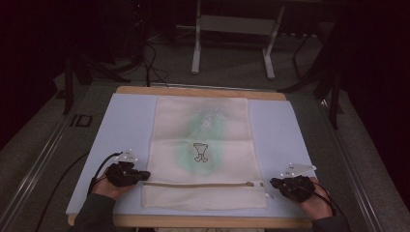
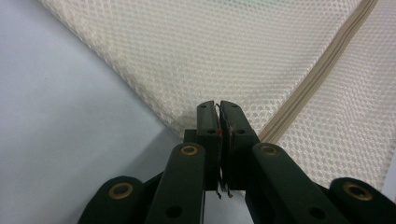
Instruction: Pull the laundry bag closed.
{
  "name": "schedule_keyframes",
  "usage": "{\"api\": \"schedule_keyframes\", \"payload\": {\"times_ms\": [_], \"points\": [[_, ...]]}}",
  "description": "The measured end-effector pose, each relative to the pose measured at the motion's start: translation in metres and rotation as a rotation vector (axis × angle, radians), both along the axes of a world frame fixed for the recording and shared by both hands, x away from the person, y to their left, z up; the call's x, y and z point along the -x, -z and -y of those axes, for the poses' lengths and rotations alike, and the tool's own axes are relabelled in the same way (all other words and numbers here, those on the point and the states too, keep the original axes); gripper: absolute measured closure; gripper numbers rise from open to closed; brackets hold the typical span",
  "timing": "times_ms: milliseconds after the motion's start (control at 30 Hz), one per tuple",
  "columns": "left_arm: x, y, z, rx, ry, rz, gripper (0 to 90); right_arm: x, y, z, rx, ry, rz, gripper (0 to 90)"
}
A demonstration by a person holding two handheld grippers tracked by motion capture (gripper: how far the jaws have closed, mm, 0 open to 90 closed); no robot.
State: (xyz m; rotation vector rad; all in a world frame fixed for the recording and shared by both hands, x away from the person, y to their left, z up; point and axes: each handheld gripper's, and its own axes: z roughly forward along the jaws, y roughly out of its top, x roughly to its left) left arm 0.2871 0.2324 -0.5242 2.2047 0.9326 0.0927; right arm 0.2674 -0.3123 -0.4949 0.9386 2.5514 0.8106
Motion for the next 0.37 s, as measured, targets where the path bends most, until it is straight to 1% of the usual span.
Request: {"api": "schedule_keyframes", "payload": {"times_ms": [33, 67, 100, 133, 200, 233, 267, 300, 333, 367], "points": [[0.0, -0.001, -0.001, 0.002, -0.002, 0.008, 86.5, 0.0, 0.0, 0.0, -0.004, 0.0, 0.005, 80.2], [0.001, -0.003, -0.002, 0.008, -0.008, 0.027, 86.4, 0.0, 0.0, 0.0, -0.01, 0.004, 0.009, 77.5], [0.001, -0.003, -0.002, 0.008, -0.008, 0.027, 86.2, -0.001, 0.001, 0.001, -0.02, 0.013, 0.018, 74.8], [0.001, -0.005, -0.003, 0.016, -0.028, 0.055, 85.2, -0.002, 0.001, 0.001, -0.026, 0.019, 0.022, 72.5], [0.001, -0.007, -0.006, 0.018, -0.055, 0.076, 84.2, -0.004, 0.003, 0.002, -0.039, 0.029, 0.029, 69.3], [0.001, -0.007, -0.006, 0.018, -0.055, 0.076, 83.7, -0.005, 0.004, 0.002, -0.045, 0.036, 0.03, 67.5], [0.001, -0.008, -0.009, 0.01, -0.092, 0.095, 82.7, -0.006, 0.006, 0.003, -0.055, 0.04, 0.033, 64.6], [0.001, -0.008, -0.009, 0.01, -0.092, 0.095, 82.2, -0.006, 0.006, 0.003, -0.055, 0.04, 0.033, 64.6], [0.0, -0.007, -0.012, -0.004, -0.126, 0.113, 81.4, -0.009, 0.009, 0.004, -0.064, 0.065, 0.035, 60.6], [0.0, -0.007, -0.012, -0.004, -0.126, 0.113, 80.6, -0.01, 0.011, 0.004, -0.07, 0.072, 0.034, 59.4]]}}
